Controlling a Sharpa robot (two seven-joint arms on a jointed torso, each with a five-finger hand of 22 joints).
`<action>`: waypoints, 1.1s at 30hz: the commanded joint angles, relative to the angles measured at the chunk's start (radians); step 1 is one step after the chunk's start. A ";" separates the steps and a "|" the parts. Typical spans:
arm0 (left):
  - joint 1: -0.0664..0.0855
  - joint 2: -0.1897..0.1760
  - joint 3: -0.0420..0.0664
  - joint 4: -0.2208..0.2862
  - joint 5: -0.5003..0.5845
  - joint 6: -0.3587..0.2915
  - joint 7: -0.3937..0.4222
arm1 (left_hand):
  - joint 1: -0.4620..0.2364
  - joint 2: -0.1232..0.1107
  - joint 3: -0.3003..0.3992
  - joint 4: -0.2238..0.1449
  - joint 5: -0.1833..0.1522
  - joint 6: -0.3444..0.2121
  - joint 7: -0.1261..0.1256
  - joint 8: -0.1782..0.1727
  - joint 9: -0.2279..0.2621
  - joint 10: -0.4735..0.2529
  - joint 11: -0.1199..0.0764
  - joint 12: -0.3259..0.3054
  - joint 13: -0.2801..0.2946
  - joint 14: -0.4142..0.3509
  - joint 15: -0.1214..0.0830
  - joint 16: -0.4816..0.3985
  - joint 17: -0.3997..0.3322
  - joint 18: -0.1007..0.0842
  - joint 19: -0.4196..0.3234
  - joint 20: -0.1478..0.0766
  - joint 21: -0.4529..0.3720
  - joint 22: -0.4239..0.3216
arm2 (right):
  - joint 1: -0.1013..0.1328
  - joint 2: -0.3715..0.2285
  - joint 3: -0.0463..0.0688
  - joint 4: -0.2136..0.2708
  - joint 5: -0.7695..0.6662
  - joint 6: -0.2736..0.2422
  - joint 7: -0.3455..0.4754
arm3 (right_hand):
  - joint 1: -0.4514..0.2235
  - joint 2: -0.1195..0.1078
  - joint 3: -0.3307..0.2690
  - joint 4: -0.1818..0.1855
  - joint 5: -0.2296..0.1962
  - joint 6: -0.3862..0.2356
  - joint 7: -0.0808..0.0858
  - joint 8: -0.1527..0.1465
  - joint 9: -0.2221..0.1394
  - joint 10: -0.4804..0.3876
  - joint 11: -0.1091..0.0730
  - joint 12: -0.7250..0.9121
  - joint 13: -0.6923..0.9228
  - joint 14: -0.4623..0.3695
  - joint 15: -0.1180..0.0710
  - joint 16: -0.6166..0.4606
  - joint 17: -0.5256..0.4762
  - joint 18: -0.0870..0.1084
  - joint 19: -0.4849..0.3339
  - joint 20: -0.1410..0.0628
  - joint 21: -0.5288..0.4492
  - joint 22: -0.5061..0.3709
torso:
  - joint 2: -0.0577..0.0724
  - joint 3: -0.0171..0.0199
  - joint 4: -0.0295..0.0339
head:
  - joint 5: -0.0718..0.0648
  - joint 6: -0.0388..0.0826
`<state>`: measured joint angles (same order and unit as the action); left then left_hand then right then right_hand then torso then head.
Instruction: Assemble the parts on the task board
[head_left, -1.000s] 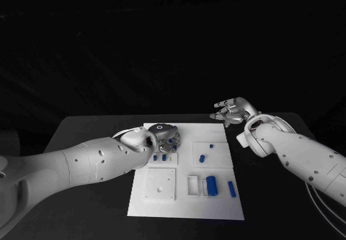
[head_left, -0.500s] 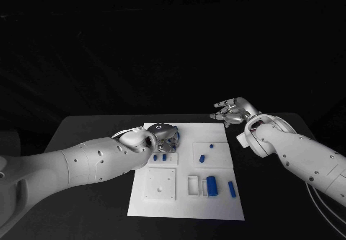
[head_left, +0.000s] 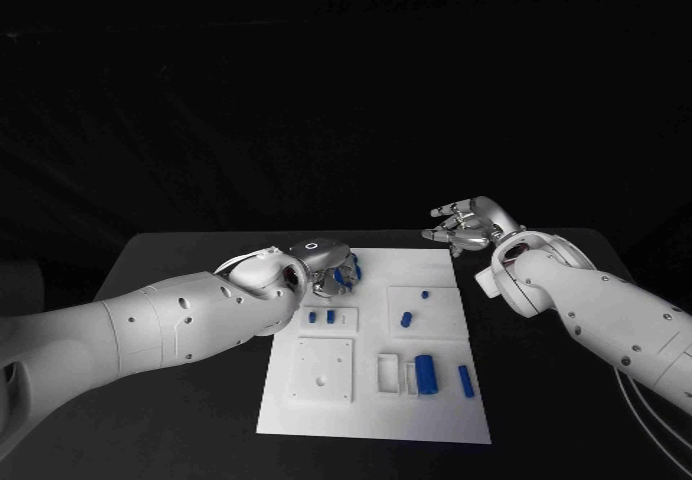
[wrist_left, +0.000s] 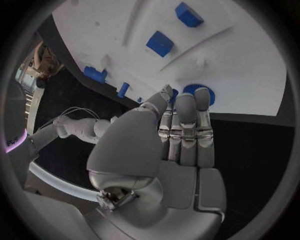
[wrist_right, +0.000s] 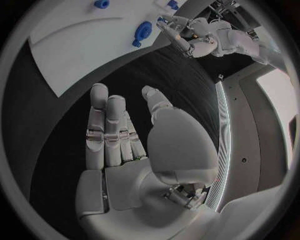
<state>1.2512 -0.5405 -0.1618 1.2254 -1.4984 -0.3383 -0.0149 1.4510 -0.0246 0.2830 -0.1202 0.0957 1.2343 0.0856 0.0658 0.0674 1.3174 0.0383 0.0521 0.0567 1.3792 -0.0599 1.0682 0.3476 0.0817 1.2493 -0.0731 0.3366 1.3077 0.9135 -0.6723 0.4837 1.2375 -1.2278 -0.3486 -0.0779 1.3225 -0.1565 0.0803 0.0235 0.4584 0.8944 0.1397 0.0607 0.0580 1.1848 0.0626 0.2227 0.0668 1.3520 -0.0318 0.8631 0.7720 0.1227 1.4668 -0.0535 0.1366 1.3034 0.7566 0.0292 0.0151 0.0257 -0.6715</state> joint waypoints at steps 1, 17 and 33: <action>0.003 -0.017 0.011 0.024 0.029 -0.002 -0.012 | -0.002 0.003 0.001 -0.007 0.000 0.007 0.001 -0.003 0.001 0.018 -0.013 0.007 0.003 0.008 0.002 -0.004 0.001 0.008 0.002 -0.003 0.005 0.019 | 0.000 -0.002 0.000 0.001 0.003 0.007 0.012 | -0.007 0.003 -0.002 0.002 0.003 0.002 0.003 -0.002 0.001 0.003 0.003 -0.003 -0.001 -0.002 0.006 0.005 -0.001 0.019 0.027 0.005 -0.006 0.000 | 0.000 0.0005 0.0017 | 0.001 -0.002; 0.028 -0.109 0.024 0.090 0.059 0.065 -0.037 | 0.001 0.002 -0.006 -0.008 -0.007 0.006 0.001 -0.003 0.000 0.018 -0.013 0.007 0.003 0.006 0.002 -0.012 0.002 0.005 -0.003 -0.003 0.005 0.020 | 0.000 -0.007 0.000 -0.001 0.003 0.008 0.010 | -0.007 0.003 -0.002 0.002 0.003 0.002 0.003 -0.002 0.001 0.003 0.003 -0.003 -0.001 -0.002 0.006 0.005 -0.001 0.019 0.027 0.005 -0.006 0.000 | 0.000 -0.0014 0.0017 | 0.003 -0.006; 0.022 -0.109 -0.012 0.065 0.058 0.078 -0.035 | 0.003 0.003 -0.008 -0.007 -0.007 0.004 0.002 -0.003 0.000 0.016 -0.012 0.007 0.003 0.007 0.002 -0.014 0.003 0.005 -0.003 -0.003 0.005 0.020 | 0.000 -0.004 0.000 -0.002 0.003 0.009 0.011 | -0.005 0.003 -0.003 0.002 0.004 0.003 0.003 -0.002 0.001 0.002 0.004 -0.004 -0.001 -0.003 0.006 0.006 -0.003 0.019 0.028 0.005 -0.008 0.001 | 0.001 -0.0004 -0.0006 | 0.006 -0.010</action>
<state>1.2730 -0.6517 -0.1737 1.2912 -1.4454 -0.2750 -0.0508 1.4483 -0.0279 0.2779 -0.1235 0.0851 1.2343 0.0856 0.0658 0.0672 1.3167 0.0356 0.0525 0.0569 1.3805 -0.0582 1.0573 0.3496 0.0773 1.2493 -0.0731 0.3366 1.3075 0.9135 -0.6775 0.4837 1.2351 -1.2263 -0.3483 -0.0776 1.3225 -0.1565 0.0804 0.0235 0.4581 0.8938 0.1390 0.0607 0.0581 1.1848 0.0626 0.2227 0.0670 1.3521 -0.0319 0.8628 0.7696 0.1223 1.4668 -0.0535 0.1312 1.3032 0.7575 0.0279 0.0148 0.0319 -0.6798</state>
